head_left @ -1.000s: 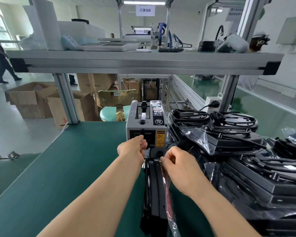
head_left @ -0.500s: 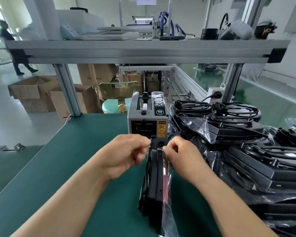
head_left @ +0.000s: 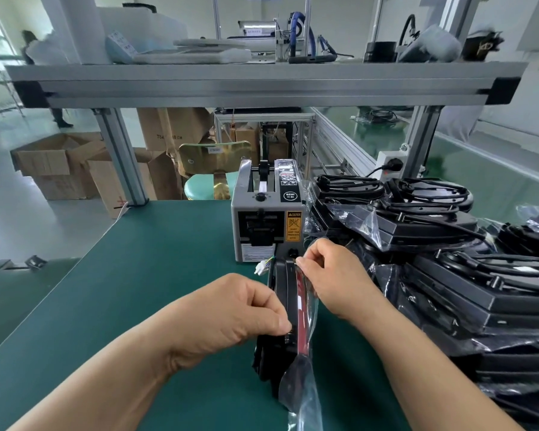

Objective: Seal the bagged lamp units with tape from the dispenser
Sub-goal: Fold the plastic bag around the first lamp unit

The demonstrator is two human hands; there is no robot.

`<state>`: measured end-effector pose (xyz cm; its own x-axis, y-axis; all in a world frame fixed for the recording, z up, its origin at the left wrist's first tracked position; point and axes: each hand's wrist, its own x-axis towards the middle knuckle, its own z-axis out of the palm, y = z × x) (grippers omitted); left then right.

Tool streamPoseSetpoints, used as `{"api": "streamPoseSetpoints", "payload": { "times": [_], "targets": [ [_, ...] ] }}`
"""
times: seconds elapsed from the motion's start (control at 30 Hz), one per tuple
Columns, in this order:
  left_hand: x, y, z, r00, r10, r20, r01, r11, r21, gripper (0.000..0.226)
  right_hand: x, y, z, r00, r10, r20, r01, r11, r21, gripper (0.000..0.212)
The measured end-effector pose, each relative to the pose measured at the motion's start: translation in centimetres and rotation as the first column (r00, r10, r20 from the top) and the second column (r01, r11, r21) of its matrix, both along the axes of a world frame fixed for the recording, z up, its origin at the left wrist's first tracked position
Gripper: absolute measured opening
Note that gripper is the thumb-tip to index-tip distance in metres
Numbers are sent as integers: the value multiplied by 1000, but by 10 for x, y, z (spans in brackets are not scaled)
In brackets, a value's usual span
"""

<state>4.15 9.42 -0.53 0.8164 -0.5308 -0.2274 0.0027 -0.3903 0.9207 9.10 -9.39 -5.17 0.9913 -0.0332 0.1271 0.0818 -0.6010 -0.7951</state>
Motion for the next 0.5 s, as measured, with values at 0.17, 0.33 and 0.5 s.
{"api": "streamPoseSetpoints", "payload": {
  "times": [0.17, 0.33, 0.5],
  "targets": [
    [-1, -2, -3, 1000, 28, 9, -28, 999, 25, 11, 0, 0, -1, 1000, 9, 14, -9, 1000, 10, 19],
    [0, -1, -3, 999, 22, 36, -24, 999, 40, 20, 2, 0, -2, 999, 8, 33, -8, 1000, 0, 19],
    [-4, -3, -8, 993, 73, 96, -80, 994, 72, 19, 2, 1, -3, 1000, 3, 31, -3, 1000, 2, 18]
  ]
}}
